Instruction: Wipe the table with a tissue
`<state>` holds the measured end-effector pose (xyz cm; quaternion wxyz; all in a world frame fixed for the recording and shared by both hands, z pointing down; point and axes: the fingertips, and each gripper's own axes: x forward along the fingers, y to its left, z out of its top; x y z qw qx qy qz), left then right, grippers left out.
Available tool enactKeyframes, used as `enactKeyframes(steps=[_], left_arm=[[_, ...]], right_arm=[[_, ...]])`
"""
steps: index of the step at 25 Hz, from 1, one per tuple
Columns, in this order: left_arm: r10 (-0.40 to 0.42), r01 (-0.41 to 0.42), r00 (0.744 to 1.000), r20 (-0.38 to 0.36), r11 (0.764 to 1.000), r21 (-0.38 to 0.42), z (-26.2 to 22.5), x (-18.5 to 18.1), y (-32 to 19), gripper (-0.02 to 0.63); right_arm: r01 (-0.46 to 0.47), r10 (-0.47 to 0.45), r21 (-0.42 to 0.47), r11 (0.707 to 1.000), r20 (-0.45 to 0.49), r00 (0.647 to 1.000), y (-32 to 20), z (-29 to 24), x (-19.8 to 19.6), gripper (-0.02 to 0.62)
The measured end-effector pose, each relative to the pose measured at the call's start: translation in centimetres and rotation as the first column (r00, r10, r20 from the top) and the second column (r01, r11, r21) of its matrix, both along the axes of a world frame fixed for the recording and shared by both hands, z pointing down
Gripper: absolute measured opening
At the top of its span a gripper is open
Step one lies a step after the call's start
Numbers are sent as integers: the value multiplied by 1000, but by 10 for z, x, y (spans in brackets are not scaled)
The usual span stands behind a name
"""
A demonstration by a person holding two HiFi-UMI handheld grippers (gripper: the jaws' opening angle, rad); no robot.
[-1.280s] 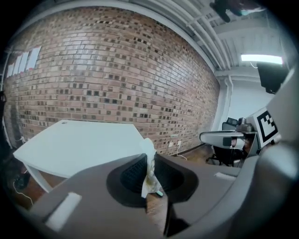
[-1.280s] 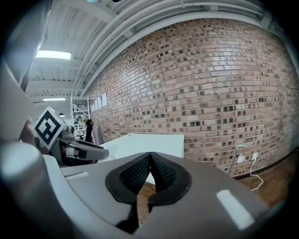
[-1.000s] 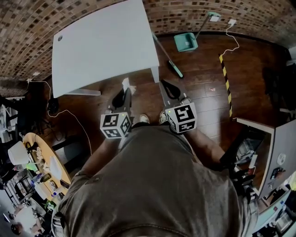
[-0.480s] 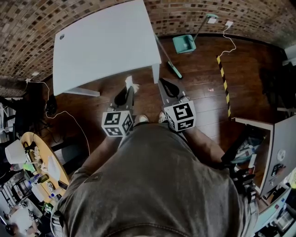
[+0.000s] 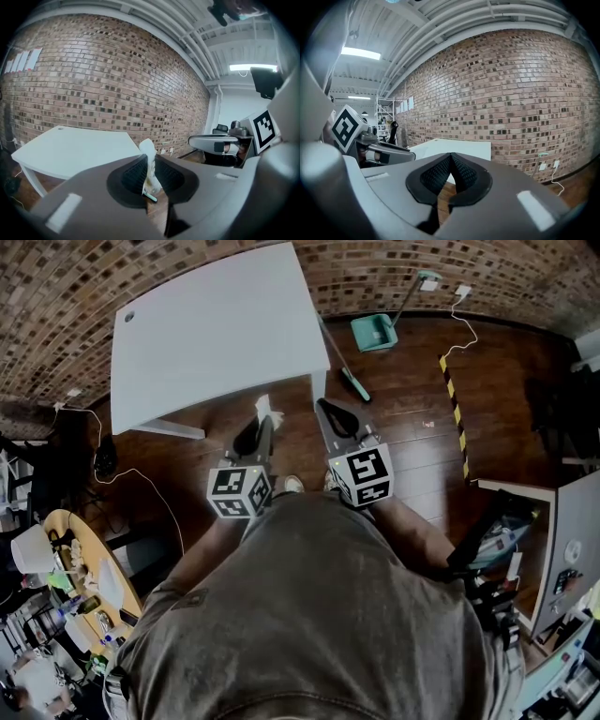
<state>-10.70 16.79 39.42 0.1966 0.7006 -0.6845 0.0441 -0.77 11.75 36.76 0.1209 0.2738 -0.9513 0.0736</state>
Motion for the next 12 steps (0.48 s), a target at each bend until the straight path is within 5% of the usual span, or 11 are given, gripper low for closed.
enactKeyframes(steps=[12], left_arm=[[7, -7, 1000, -12, 1000, 1, -1, -3, -2, 49]], right_arm=[[9, -9, 0, 1000, -9, 1000, 1, 1, -4, 12]])
